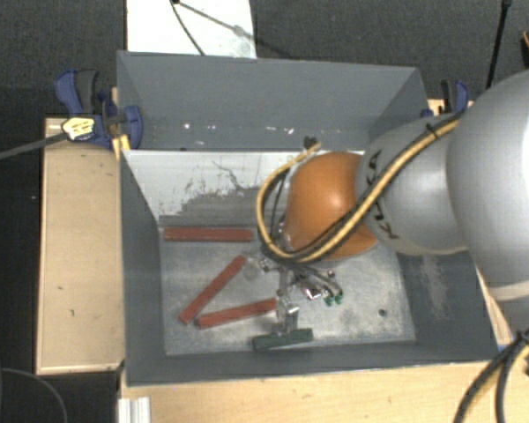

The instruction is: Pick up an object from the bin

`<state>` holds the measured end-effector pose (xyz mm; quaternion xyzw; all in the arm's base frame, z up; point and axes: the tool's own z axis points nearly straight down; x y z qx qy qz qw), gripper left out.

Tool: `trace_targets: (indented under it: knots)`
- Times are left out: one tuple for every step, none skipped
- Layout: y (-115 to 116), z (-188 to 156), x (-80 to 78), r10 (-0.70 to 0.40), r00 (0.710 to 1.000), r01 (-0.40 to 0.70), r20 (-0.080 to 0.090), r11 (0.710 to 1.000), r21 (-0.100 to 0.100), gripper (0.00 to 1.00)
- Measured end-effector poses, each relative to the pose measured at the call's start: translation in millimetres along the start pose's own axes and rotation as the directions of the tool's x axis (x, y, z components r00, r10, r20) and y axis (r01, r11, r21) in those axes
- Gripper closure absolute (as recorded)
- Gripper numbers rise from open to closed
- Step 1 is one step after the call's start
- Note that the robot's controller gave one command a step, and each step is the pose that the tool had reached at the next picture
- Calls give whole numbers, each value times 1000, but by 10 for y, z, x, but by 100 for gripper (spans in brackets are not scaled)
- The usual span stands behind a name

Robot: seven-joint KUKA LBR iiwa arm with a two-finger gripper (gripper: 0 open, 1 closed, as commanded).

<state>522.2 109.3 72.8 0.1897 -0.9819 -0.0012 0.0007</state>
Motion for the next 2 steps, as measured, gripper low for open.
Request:
trace_targets:
  knots:
    - [-17,-6,-1,0,1000,0,1,1000,2,100]
    - [-114,-1577,7,11,1000,-11,11,1000,5,100]
